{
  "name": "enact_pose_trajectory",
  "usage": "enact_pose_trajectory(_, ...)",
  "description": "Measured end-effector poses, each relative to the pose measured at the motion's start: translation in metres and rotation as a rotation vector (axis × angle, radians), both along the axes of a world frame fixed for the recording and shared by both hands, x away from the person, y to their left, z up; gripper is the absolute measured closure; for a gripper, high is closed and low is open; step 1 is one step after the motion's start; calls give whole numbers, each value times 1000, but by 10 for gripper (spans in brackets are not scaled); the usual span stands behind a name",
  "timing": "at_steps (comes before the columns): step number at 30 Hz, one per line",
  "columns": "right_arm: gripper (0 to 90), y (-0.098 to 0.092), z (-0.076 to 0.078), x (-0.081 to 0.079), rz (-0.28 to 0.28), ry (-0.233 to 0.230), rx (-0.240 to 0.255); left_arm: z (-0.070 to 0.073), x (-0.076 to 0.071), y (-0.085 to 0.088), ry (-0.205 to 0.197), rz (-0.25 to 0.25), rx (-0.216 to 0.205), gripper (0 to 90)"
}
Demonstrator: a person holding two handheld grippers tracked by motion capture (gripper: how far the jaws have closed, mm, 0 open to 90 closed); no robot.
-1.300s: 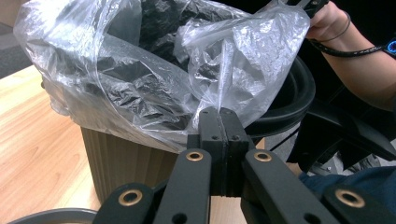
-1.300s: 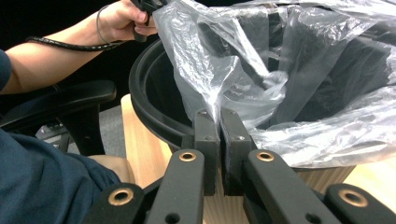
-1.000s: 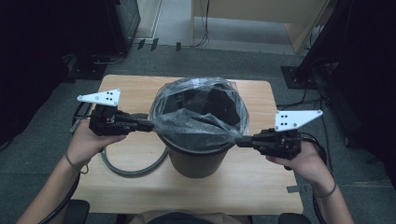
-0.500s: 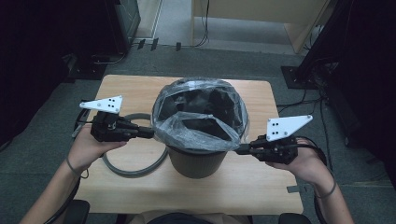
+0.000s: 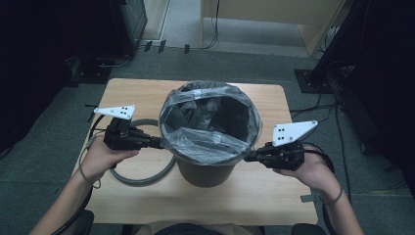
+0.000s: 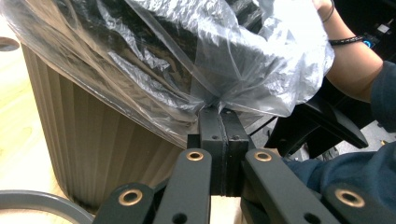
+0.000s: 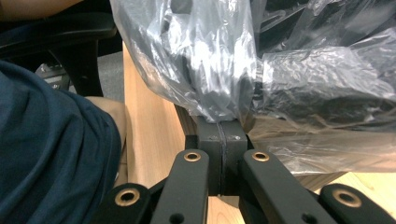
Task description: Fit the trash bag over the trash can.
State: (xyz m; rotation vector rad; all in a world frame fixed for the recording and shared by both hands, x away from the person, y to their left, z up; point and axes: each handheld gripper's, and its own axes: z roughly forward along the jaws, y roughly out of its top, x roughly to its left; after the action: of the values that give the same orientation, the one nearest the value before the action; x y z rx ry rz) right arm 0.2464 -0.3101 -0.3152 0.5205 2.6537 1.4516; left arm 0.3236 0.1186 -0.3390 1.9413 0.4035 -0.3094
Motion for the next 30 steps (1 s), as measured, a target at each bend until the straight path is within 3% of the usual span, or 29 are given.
enact_pose_trajectory(10,900,7,-5,1,11,-23,-36,-7,3,-3,8,16,-4,900)
enact_pose_trajectory(12,882,7,-3,-1,11,-26,-45,-4,0,-1,-8,25,11,900)
enact_pose_trajectory(15,830,1,2,-4,18,2,20,4,-3,5,-12,30,-5,850)
enact_pose_trajectory(20,682,-9,13,-13,23,-16,32,21,-7,16,-28,32,-14,699)
enact_pose_trajectory(24,657,-21,25,-22,11,-46,83,36,-15,26,-43,37,-50,638)
enact_pose_trajectory(26,640,-27,32,-24,-7,-69,121,43,-19,23,-67,45,-46,588)
enact_pose_trajectory(30,585,-23,41,-19,-60,-76,174,50,-22,8,-64,42,-31,525)
